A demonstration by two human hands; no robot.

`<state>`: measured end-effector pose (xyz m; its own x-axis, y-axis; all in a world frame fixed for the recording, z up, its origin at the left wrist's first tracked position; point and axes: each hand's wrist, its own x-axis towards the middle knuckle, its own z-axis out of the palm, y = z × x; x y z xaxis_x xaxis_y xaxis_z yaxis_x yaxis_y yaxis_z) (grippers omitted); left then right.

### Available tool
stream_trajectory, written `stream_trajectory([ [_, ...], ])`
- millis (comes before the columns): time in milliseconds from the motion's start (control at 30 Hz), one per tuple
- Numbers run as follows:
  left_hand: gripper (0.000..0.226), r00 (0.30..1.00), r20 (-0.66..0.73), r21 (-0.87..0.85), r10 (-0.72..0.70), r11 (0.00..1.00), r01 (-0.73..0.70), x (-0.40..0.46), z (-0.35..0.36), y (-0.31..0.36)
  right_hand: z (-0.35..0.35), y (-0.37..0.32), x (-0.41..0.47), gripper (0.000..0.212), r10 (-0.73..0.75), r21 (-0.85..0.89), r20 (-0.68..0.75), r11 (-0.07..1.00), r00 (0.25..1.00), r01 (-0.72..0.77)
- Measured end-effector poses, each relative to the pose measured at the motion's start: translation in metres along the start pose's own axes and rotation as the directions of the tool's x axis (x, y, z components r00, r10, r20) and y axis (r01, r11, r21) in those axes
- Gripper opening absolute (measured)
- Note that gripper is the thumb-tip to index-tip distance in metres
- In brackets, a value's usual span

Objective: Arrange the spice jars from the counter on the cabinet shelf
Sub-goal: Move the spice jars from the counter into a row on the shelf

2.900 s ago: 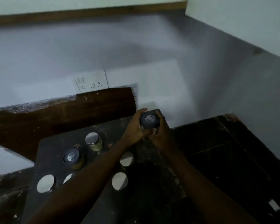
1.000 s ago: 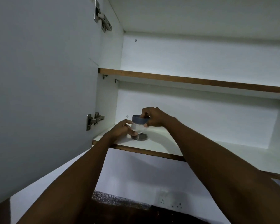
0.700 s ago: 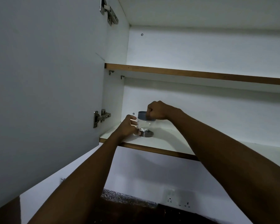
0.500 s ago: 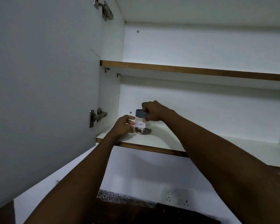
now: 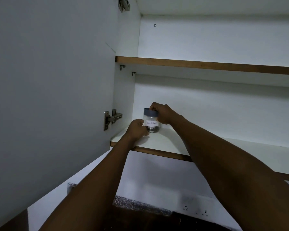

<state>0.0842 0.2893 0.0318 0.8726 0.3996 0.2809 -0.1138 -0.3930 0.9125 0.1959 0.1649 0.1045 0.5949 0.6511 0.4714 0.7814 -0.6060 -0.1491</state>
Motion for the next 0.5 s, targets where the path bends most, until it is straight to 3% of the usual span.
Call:
stream_trajectory([
  [133,0.039,1.0,-0.02,-0.008,0.0,1.0,0.0,0.0,0.0,-0.001,0.011,0.002,0.016,0.039,0.02,-0.041,0.004,0.999,1.0,-0.019],
  [267,0.048,1.0,-0.026,0.03,0.015,0.999,-0.014,0.0,0.002,-0.001,0.021,0.006,0.027,0.042,0.042,-0.078,-0.02,0.996,0.999,-0.044],
  [500,0.037,0.999,-0.045,0.057,0.024,0.998,-0.022,0.001,0.001,0.0,0.024,0.011,0.031,0.047,0.054,-0.037,-0.001,0.998,0.999,-0.054],
])
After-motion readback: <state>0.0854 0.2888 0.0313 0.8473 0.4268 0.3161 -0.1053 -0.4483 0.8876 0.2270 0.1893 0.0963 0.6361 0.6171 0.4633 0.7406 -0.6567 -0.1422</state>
